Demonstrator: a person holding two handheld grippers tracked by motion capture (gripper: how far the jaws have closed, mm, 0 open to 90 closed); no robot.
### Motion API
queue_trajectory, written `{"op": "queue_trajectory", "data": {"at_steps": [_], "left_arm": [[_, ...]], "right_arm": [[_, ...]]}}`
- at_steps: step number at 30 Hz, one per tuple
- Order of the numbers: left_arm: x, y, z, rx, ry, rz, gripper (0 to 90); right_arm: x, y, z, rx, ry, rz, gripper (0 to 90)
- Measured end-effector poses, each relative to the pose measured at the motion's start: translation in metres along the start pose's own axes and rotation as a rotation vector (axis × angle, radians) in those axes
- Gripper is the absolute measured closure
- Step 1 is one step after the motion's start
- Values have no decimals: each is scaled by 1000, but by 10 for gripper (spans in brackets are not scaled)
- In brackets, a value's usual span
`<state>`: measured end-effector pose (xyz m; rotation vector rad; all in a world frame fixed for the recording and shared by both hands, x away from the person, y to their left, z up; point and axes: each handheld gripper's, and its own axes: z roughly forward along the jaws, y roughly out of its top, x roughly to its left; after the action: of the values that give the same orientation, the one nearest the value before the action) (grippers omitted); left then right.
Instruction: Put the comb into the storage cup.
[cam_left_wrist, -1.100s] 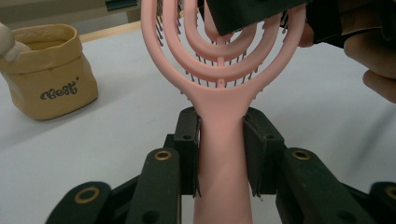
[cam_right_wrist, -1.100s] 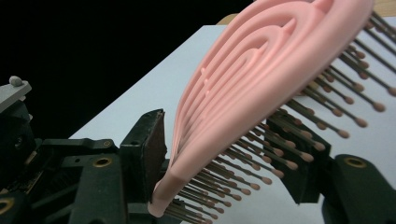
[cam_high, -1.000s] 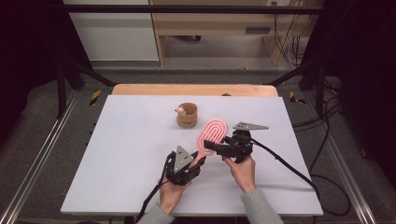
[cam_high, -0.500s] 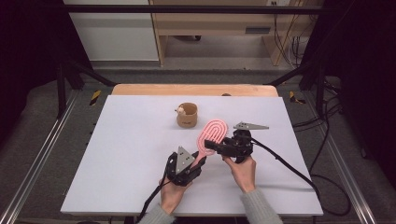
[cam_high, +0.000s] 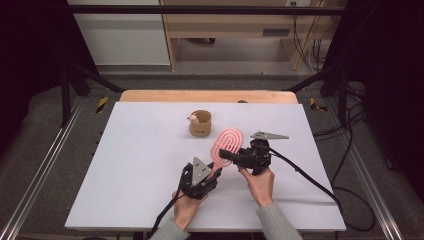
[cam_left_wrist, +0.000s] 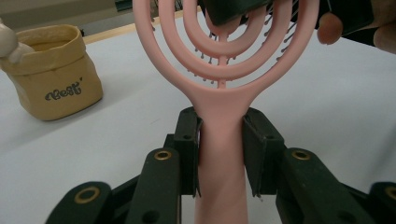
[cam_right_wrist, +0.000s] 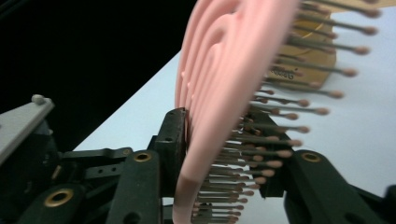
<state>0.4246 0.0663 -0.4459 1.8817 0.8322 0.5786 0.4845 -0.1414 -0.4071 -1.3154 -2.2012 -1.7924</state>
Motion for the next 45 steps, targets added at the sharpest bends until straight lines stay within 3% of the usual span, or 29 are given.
{"op": "queue_trajectory", "data": {"at_steps": [25, 29, 36, 45], "left_arm": [[3, 4, -2, -16, -42, -28, 654], [5, 5, -4, -21, -56, -34, 589], [14, 9, -10, -15, -127, -36, 422], [28, 15, -19, -4, -127, -19, 194]], "right_arm": [[6, 0, -7, -34, 21, -36, 633], [7, 2, -10, -46, 12, -45, 634], [7, 4, -14, -63, -3, -64, 634], [7, 8, -22, -83, -37, -88, 633]]}}
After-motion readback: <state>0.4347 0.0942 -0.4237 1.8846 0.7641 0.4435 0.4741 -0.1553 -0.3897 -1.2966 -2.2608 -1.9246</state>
